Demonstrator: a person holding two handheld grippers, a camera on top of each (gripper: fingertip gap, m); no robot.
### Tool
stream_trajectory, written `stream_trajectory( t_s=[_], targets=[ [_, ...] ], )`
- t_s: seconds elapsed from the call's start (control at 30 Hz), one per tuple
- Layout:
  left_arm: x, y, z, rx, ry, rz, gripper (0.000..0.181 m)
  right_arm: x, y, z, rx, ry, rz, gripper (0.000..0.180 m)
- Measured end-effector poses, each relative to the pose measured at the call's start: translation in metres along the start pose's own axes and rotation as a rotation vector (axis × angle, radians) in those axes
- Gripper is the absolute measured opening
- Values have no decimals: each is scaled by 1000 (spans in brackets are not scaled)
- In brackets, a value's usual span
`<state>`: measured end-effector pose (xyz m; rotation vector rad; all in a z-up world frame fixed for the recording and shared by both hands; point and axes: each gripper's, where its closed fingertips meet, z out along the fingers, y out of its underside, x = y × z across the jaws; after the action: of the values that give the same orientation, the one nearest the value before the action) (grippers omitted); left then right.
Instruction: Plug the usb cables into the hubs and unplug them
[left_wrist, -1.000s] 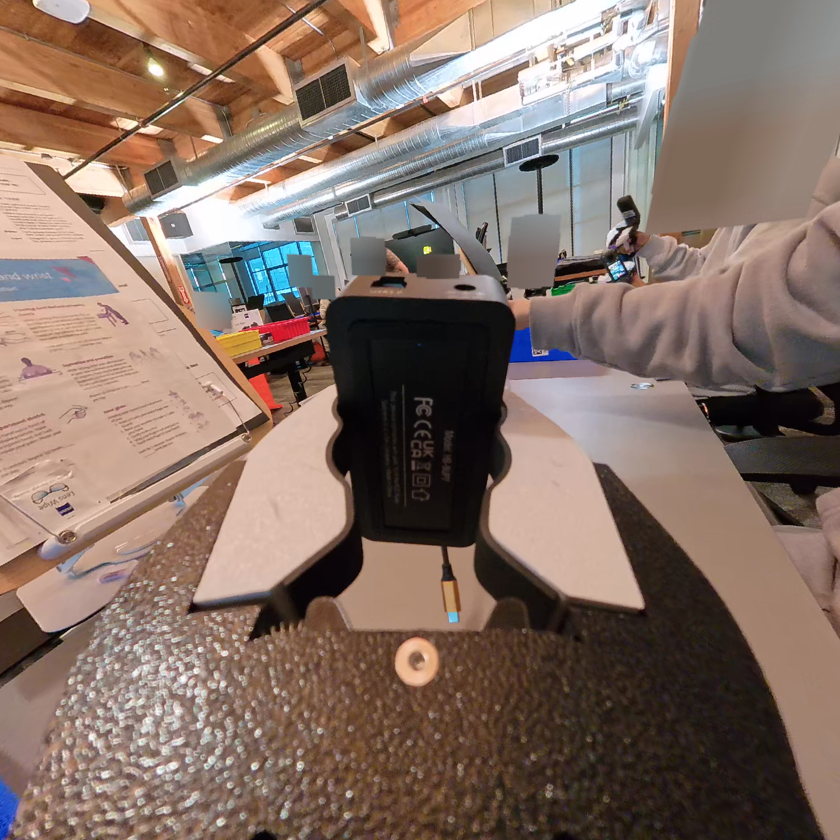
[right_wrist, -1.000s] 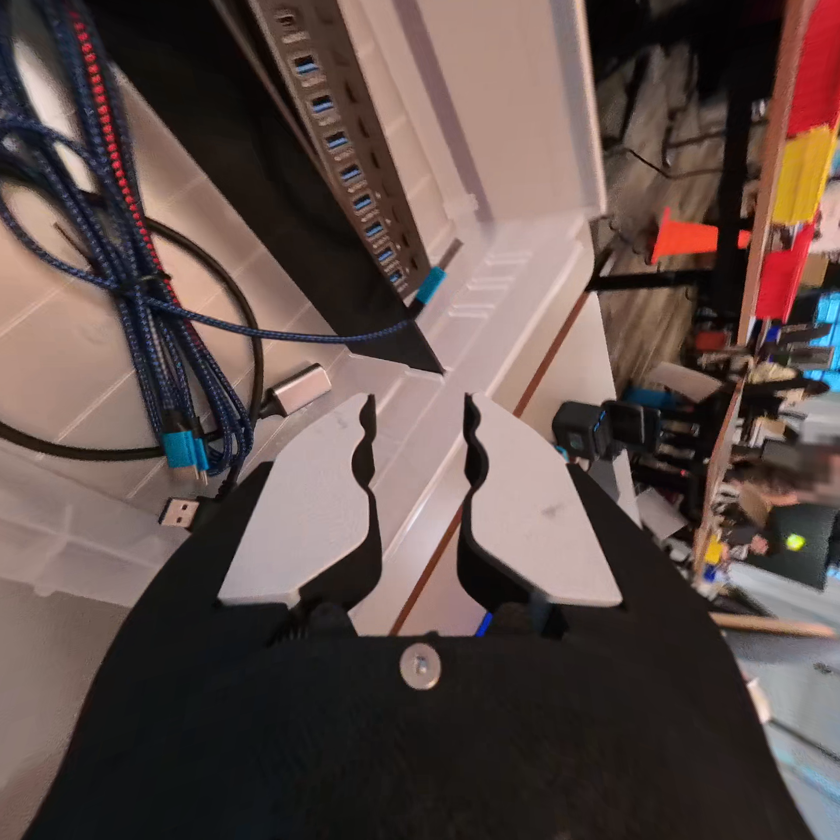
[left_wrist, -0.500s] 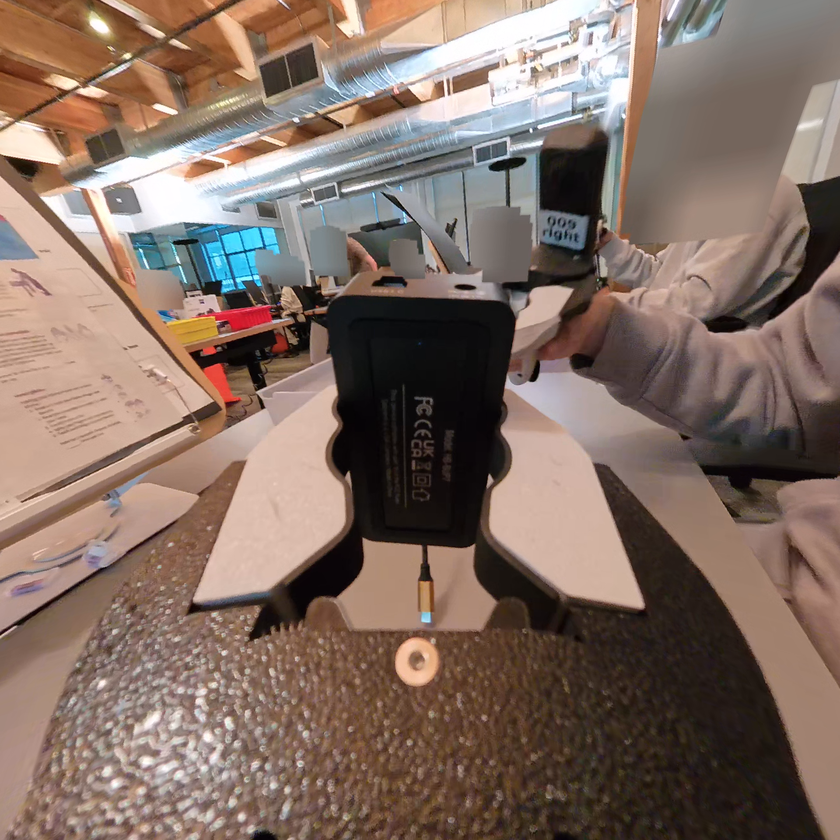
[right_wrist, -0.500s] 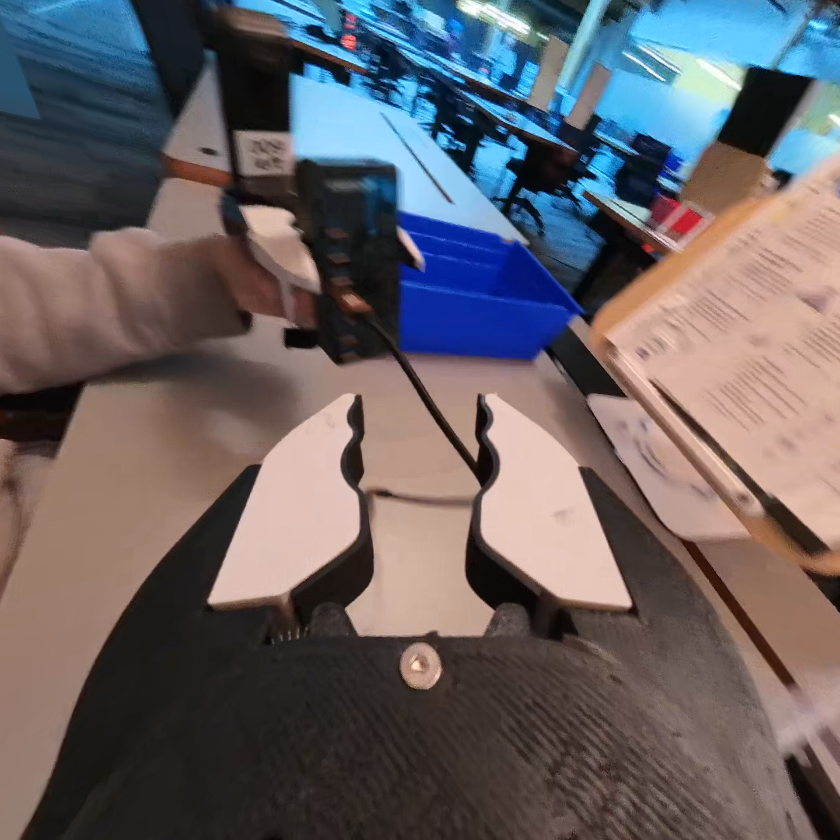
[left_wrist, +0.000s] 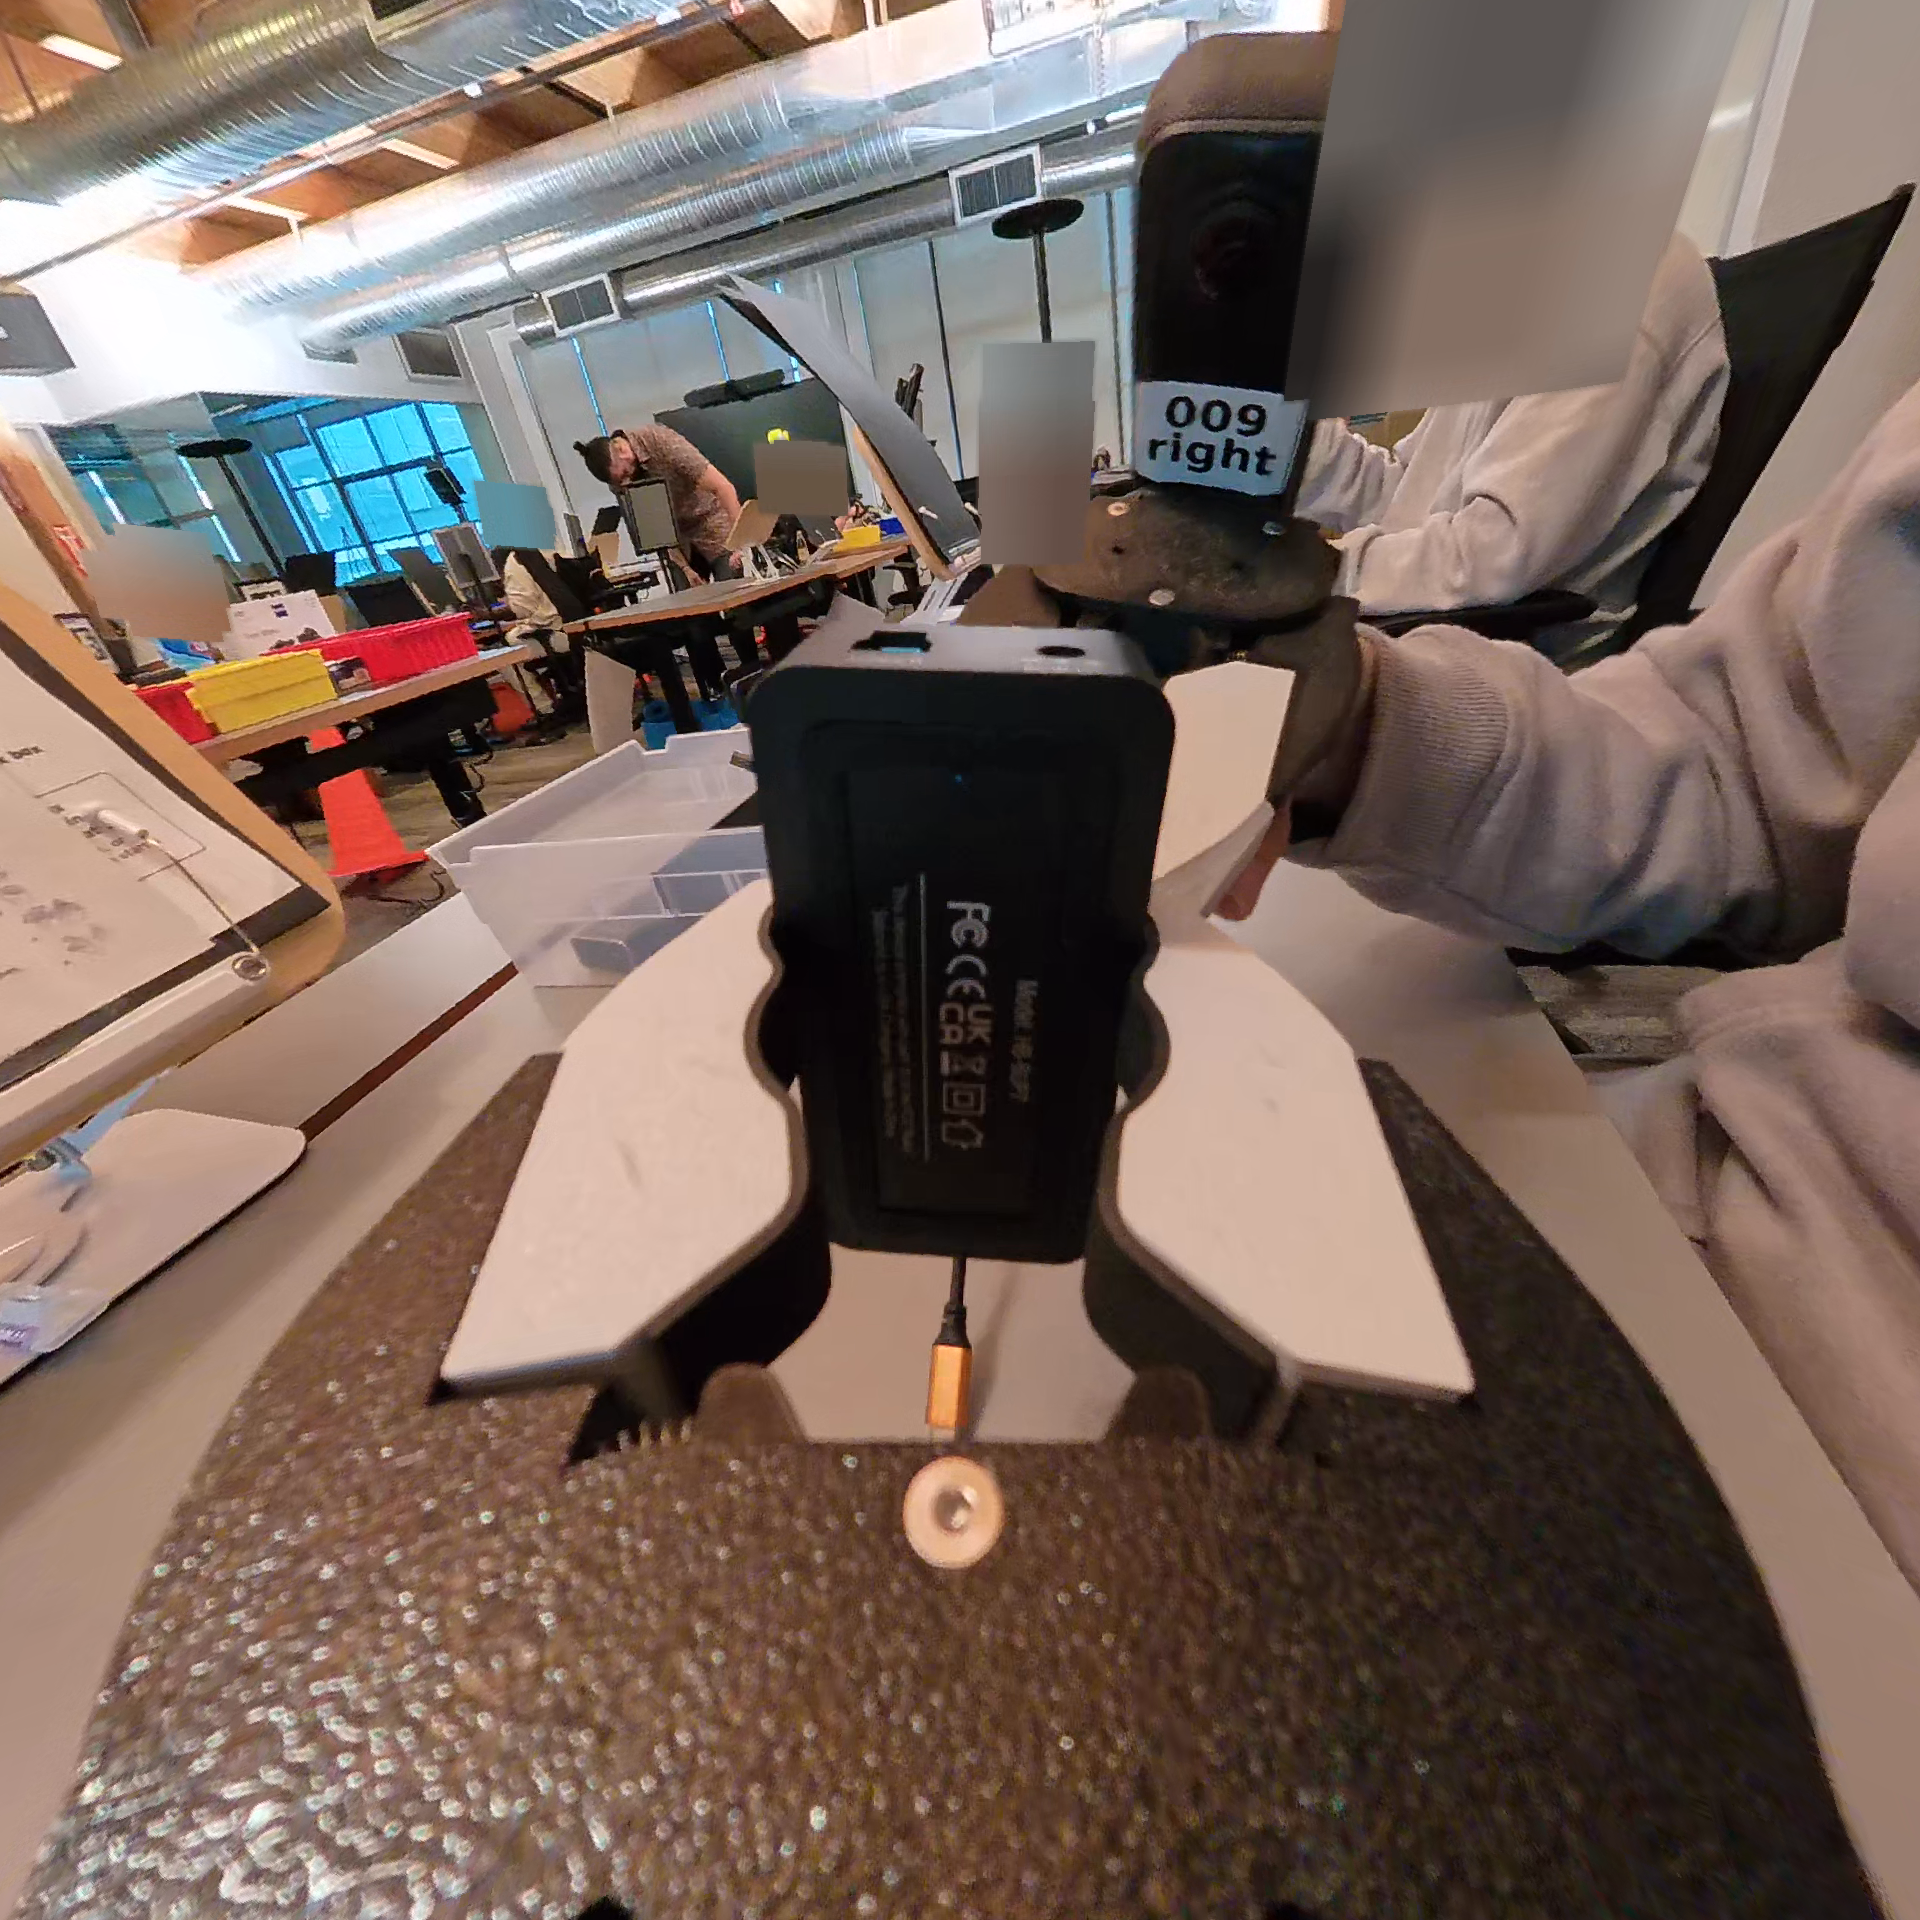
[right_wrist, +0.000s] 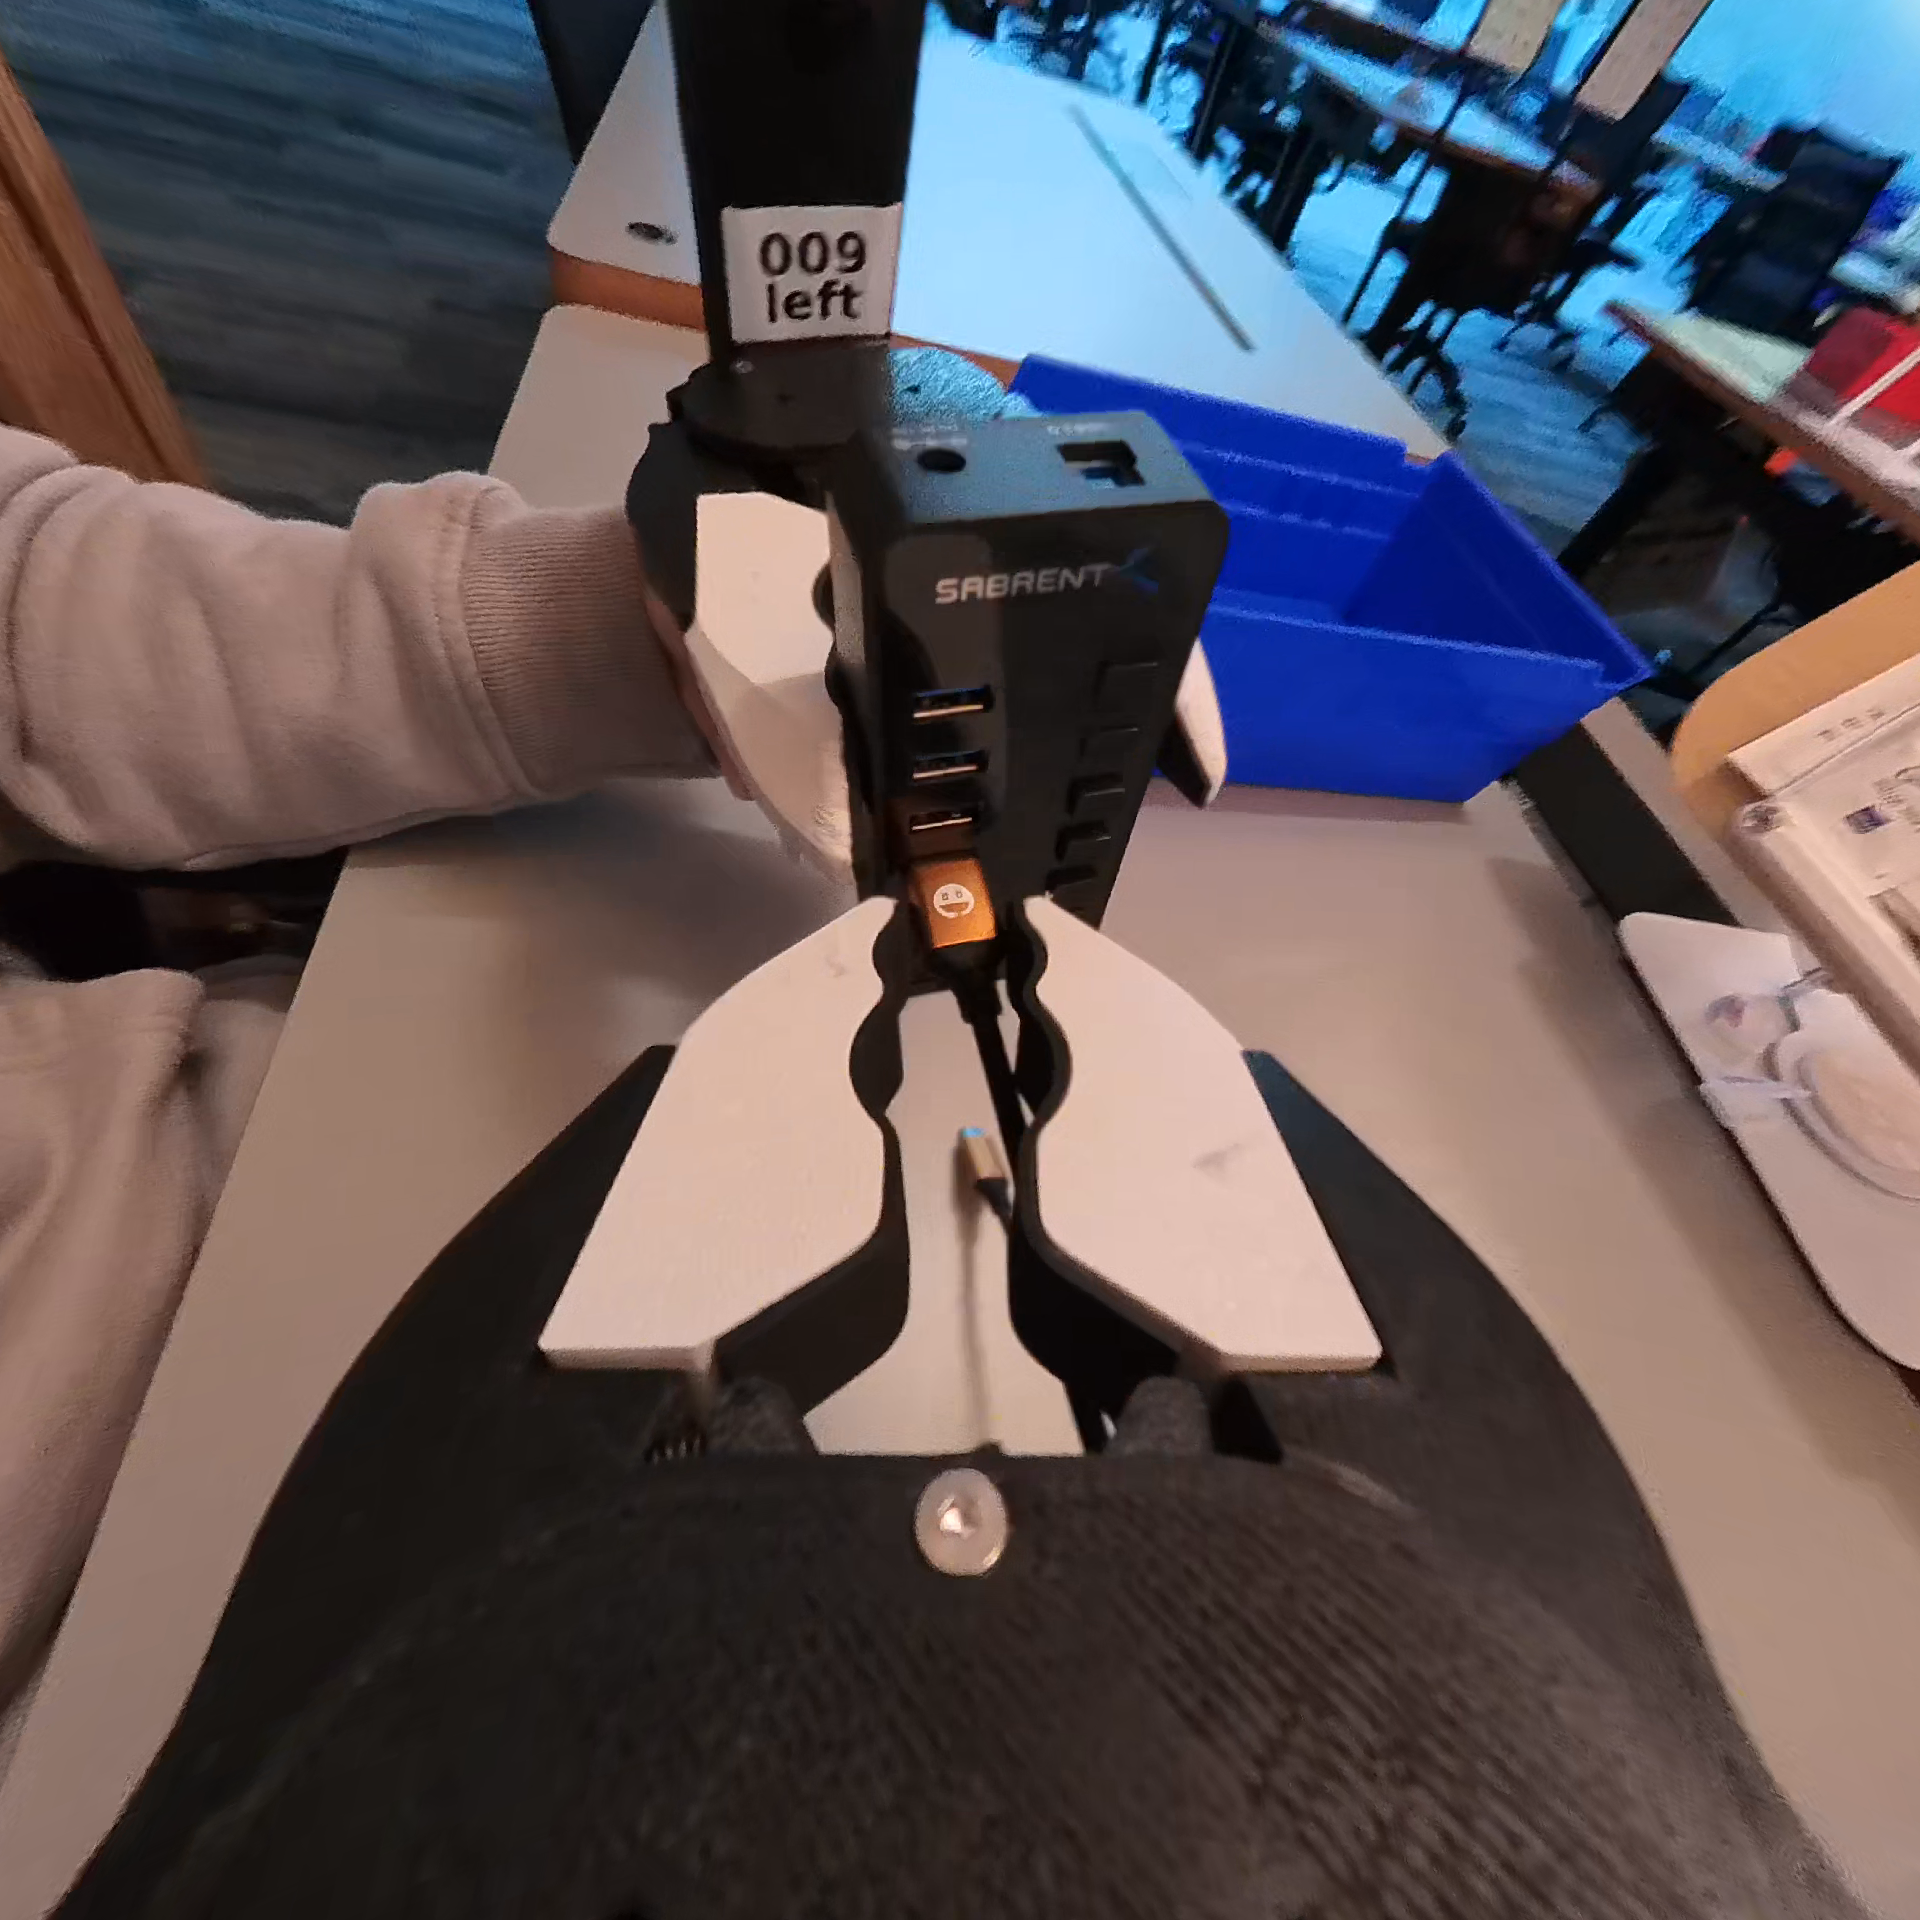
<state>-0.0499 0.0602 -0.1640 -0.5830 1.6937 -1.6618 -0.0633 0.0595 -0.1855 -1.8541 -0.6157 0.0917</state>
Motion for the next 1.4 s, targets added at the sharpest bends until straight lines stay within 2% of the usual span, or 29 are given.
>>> stream_trajectory(
  t_s=[0.17,0.23,0.3,0.33,0.37,0.4,0.47,0.5,0.57,0.7,0.8,0.87,1.17,1.2,1.27,1.33,1.4],
  targets=[
    [15,3,1,6,89,16,59,-12,2,-12,-54,-128,49,16],
    [18,8,6,-28,91,46,59,-12,10,-17,-133,-125,-19,16],
    [22,7,11,-40,102,46,59,-14,8,-23,-139,-147,2,16],
    [22,6,12,-47,104,45,59,-9,16,-29,-188,-122,2,16],
    [16,6,7,-64,71,60,60,20,39,-45,-339,41,-48,16],
    [7,3,-7,-57,41,47,59,46,55,-69,-411,172,-76,16],
    [-21,-5,-39,-62,-100,42,60,43,25,-99,-106,36,147,16],
    [-25,-12,-47,-35,-117,46,60,54,10,-118,5,51,199,15],
    [-24,-28,-50,40,-129,30,60,84,-1,-161,40,220,118,16],
    [-16,-18,-37,-66,-115,93,59,126,-13,-235,45,416,24,15],
    [-10,-21,-31,-34,-83,76,60,157,-4,-274,16,519,-3,16],
    [-7,-25,-28,2,-59,54,60,159,8,-275,42,419,70,15],
    [3,-23,-15,26,-4,19,59,185,56,-234,329,235,310,15],
    [3,-23,-15,22,-5,18,59,193,67,-230,307,257,337,15],
    [3,-21,-15,15,-5,15,59,213,106,-223,129,357,383,15],
    [2,-19,-15,9,-10,9,59,223,151,-221,-170,428,334,17],
    [0,-18,-16,11,-16,5,59,233,201,-234,-556,526,184,20]
  ],
)
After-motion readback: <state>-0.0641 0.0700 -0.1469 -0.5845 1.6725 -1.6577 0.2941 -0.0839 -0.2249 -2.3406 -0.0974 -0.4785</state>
